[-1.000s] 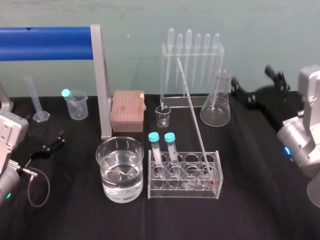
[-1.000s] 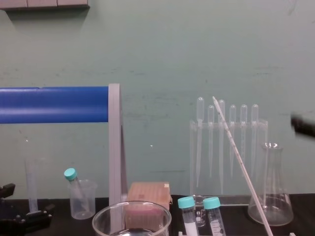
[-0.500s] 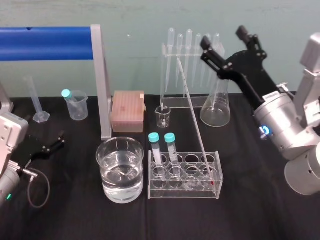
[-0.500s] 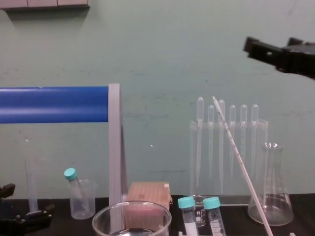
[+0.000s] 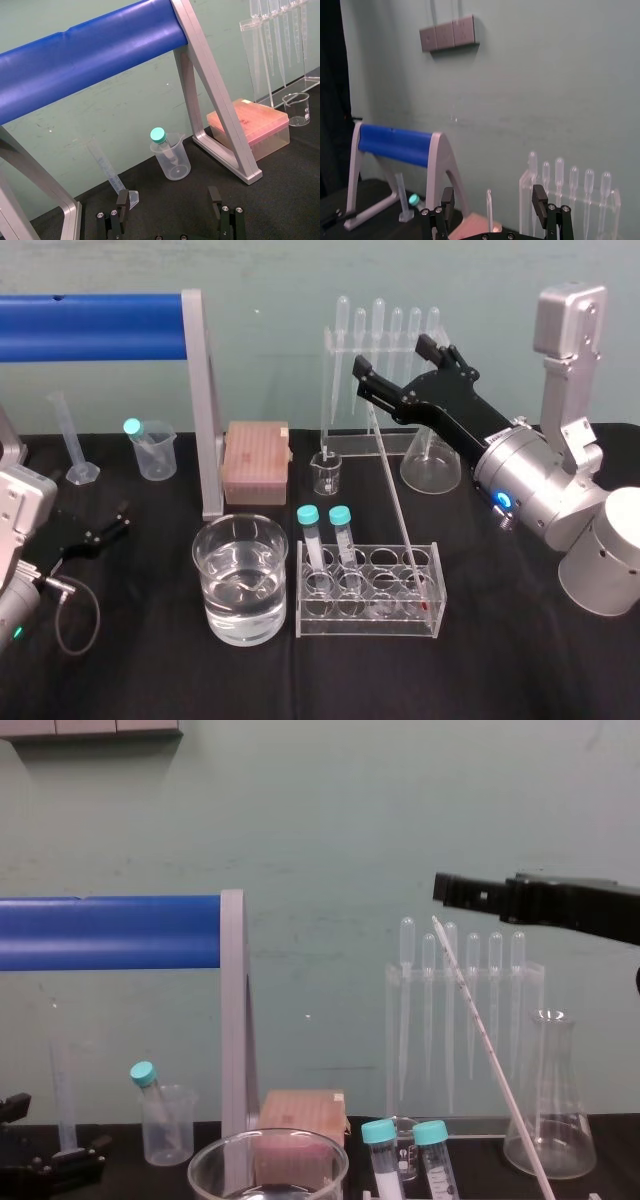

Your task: Hold the thermometer with one hand and immerse one end into the beaker, then reinsert it into the test tube rack.

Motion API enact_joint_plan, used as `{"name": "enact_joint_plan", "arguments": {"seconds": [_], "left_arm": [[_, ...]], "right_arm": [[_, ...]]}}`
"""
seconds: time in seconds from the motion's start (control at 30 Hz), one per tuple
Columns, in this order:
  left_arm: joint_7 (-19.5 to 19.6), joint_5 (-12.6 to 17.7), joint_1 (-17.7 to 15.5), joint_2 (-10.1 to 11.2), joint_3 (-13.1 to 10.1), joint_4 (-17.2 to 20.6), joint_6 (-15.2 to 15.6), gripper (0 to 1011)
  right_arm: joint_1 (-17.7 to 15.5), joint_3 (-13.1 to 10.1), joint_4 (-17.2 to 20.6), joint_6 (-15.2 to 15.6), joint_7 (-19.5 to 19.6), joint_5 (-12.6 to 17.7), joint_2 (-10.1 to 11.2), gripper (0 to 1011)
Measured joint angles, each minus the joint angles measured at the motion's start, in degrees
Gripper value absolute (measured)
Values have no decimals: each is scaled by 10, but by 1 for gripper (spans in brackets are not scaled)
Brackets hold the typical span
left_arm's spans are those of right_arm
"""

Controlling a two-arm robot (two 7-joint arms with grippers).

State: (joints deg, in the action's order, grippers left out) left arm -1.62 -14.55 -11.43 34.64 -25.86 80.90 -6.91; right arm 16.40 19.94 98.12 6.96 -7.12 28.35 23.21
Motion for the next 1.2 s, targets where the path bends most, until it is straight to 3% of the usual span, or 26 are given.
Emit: {"name": "enact_joint_plan", "arguments": {"seconds": [0.2, 0.5, 1.2], "left_arm": [[0, 0, 0, 0, 0, 0, 0, 1008], [0, 0, 0, 0, 0, 0, 0, 1008], [0, 0, 0, 0, 0, 0, 0, 1008]], "right_arm": [[11, -3, -13, 40, -18, 8, -2, 1003], [21, -2, -42, 68, -34, 4, -13, 1003], [34, -3, -89, 92, -61, -17, -38, 1003]]}}
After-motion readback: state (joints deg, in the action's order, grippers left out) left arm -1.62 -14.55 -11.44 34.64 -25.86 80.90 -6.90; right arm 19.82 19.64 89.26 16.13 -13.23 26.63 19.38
